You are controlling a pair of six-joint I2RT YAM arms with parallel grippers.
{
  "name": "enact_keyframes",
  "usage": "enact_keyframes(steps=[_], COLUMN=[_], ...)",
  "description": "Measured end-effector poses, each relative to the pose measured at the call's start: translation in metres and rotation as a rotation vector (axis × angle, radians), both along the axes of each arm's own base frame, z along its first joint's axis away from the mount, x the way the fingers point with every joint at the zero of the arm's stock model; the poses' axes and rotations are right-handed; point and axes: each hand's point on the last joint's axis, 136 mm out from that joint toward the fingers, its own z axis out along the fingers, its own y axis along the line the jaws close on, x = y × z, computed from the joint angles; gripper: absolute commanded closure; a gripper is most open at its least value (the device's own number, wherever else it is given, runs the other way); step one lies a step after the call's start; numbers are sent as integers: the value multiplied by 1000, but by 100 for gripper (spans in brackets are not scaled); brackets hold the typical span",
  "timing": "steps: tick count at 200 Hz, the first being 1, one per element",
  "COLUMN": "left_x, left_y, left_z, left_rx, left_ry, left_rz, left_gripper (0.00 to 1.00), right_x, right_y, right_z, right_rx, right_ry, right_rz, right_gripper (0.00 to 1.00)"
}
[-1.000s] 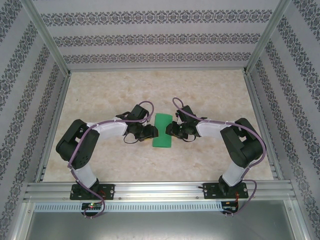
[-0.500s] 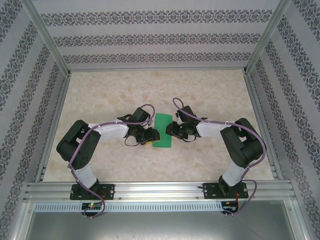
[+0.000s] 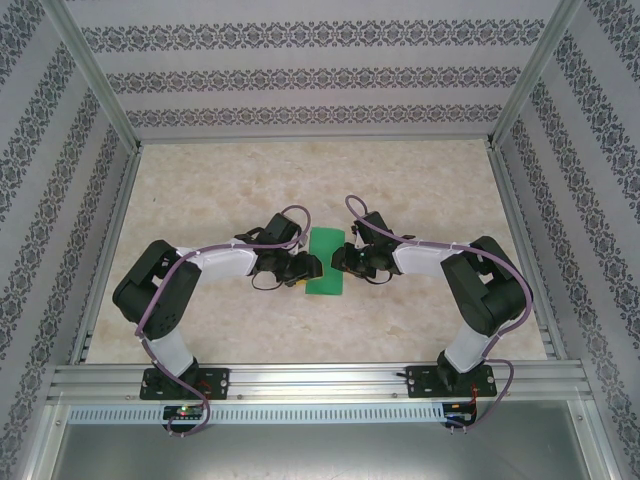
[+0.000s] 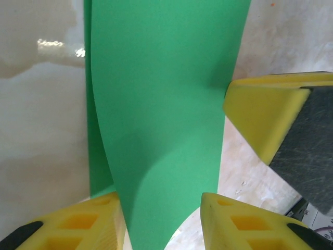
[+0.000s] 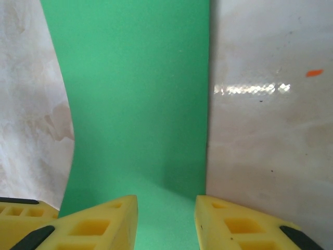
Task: Fold a paper plane with a square sheet of paper (pick it up from the middle)
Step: Fold the triangle a second time at the center of the table.
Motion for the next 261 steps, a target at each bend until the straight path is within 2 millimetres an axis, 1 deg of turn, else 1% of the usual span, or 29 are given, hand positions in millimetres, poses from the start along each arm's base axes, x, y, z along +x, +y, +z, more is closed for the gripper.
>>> enact_keyframes(steps=[34, 57, 73, 88, 112, 144, 164, 207, 218, 233, 261], left_x=[6, 18, 27, 31, 34, 41, 45, 45, 45, 45, 46], left_y=[-2, -8, -11, -11, -8, -3, -4, -9, -10, -11, -13], left_z=[4, 8, 5, 1, -5, -5, -7, -15, -14, -13, -11], left_rx=[-11, -34, -48, -50, -43, -48, -65, -96, -103, -114, -127], left_ry=[-15, -33, -38, -33, -16, -19, -16, 20, 21, 26, 28], left_rz=[10, 22, 32, 43, 61, 82, 90, 88, 89, 90, 95], left_gripper=[59, 60, 60, 60, 60, 60, 61, 68, 72, 74, 80], right_x=[0, 0, 0, 0, 0, 0, -1, -1, -1, -2, -5], right_y=[0, 0, 0, 0, 0, 0, 0, 0, 0, -1, -1], right_z=[1, 1, 1, 1, 1, 1, 2, 4, 6, 12, 33], right_rx=[1, 2, 3, 2, 4, 5, 7, 10, 13, 18, 25], right_ry=[-2, -2, -3, -2, -5, -6, -10, -16, -21, -37, -111], right_rz=[1, 1, 1, 1, 1, 1, 1, 2, 2, 4, 16], right_gripper=[64, 64, 64, 64, 64, 64, 63, 63, 62, 62, 60])
